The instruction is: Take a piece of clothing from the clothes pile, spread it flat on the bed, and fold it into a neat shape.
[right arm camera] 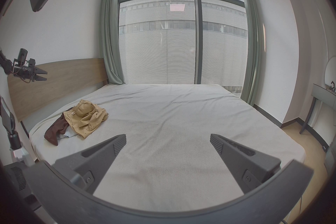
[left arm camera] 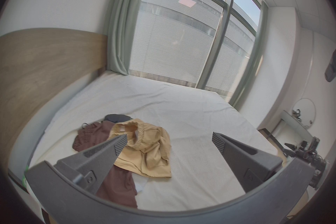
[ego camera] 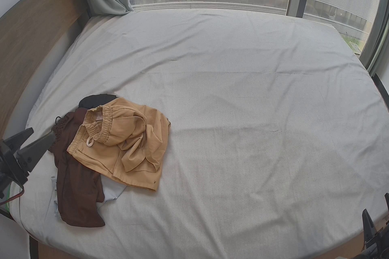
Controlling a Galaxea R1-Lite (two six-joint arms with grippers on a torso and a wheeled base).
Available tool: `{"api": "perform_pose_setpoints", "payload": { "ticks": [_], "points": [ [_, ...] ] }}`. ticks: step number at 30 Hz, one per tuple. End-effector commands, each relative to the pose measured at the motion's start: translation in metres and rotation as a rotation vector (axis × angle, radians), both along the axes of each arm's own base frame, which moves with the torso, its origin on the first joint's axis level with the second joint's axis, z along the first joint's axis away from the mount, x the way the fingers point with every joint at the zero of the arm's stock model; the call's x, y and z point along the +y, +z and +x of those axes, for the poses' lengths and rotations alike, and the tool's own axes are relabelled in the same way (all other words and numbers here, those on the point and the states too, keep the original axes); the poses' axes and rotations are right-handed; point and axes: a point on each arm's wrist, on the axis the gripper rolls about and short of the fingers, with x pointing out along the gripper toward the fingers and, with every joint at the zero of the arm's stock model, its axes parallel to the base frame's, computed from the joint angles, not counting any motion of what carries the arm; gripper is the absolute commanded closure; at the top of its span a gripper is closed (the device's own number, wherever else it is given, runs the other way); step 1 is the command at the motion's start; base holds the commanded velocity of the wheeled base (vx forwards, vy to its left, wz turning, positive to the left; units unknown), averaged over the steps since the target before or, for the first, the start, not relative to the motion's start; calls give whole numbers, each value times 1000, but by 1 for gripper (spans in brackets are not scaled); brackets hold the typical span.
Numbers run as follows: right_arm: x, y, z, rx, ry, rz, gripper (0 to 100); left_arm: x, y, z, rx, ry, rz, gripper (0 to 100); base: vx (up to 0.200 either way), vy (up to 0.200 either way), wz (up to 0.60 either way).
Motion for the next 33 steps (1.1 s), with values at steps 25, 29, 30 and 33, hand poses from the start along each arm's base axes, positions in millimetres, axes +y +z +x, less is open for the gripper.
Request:
{"api": "perform_pose_setpoints", "payload": {
  "ticks": [25,29,30,33],
  "points": [
    [0,-5,0,2,1,-1,0,14,-3,93,183,-151,-62,0,0,0,0],
    [0,-5,0,2,2,-1,0,16,-4,106,198,-154,-66,0,0,0,0],
    [0,-5,0,2,1,-1,0,16,-5,110,205,-158,-70,0,0,0,0],
    [0,-5,0,2,2,-1,0,17,-8,122,226,-166,-76,0,0,0,0]
  ]
}}
